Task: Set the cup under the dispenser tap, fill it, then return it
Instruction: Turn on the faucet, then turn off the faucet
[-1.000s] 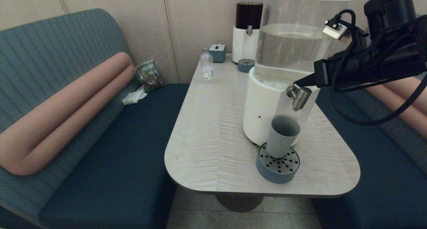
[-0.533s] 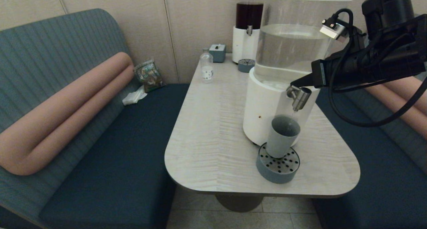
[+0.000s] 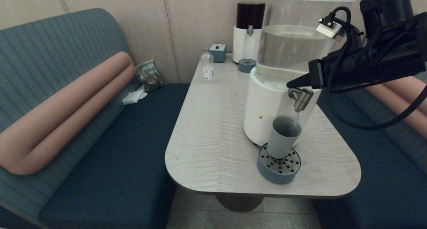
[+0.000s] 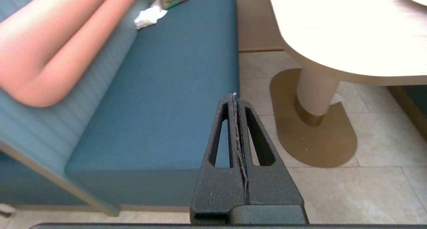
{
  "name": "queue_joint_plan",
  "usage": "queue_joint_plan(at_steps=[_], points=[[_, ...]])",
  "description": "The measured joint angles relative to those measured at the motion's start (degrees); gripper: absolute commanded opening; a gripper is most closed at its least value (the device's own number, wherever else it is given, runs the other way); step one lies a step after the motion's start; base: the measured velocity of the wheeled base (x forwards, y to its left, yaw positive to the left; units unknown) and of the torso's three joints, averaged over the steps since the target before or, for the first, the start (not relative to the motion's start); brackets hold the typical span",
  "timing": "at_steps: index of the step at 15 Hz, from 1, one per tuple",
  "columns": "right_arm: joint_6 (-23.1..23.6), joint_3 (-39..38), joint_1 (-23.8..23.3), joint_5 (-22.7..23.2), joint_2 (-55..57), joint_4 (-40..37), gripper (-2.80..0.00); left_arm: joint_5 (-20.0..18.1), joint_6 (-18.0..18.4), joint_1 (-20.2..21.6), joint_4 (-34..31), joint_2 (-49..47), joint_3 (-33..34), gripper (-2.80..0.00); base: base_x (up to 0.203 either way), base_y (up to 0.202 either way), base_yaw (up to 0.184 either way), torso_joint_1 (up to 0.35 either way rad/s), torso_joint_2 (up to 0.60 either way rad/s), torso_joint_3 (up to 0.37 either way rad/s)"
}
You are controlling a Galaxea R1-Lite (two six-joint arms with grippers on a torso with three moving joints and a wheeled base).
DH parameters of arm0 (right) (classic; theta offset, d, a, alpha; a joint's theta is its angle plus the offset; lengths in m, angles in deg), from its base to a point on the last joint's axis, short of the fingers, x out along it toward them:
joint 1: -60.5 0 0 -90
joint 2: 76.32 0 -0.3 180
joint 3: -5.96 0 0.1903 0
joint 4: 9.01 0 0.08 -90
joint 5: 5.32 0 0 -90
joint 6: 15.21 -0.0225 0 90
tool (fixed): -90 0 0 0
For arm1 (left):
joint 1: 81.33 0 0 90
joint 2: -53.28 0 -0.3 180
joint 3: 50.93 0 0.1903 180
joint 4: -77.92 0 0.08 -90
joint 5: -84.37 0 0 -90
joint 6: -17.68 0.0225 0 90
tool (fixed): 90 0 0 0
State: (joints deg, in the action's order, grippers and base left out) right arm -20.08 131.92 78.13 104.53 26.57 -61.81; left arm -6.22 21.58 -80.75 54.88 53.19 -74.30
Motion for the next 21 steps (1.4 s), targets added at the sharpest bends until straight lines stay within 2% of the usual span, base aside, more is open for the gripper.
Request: queue_joint_plan(at_steps=[14,18,21], points=[[-0.2,0.68,-0.05,-0.28,-4.65,-0.39,-2.8,-0.04,-0.02,0.02,0.0,0.0,0.0,-2.8,0.0,0.0,0.0,0.0,0.0,0.0],[0.2,-6.18,0.48,-0.51,-11.68,-0.52,-2.8,0.0,0.01,0.02,-0.01,0.0,-0.01,-2.8,0.0,0.0,0.0,0.0,0.0,0.0],[0.57,-12.67,2.26,-2.78,-16.36,-0.09,-2.8,0.04,-0.01,0.02,-0.02,0.0,0.0,-2.8,0.0,0.0,0.0,0.0,0.0,0.0]])
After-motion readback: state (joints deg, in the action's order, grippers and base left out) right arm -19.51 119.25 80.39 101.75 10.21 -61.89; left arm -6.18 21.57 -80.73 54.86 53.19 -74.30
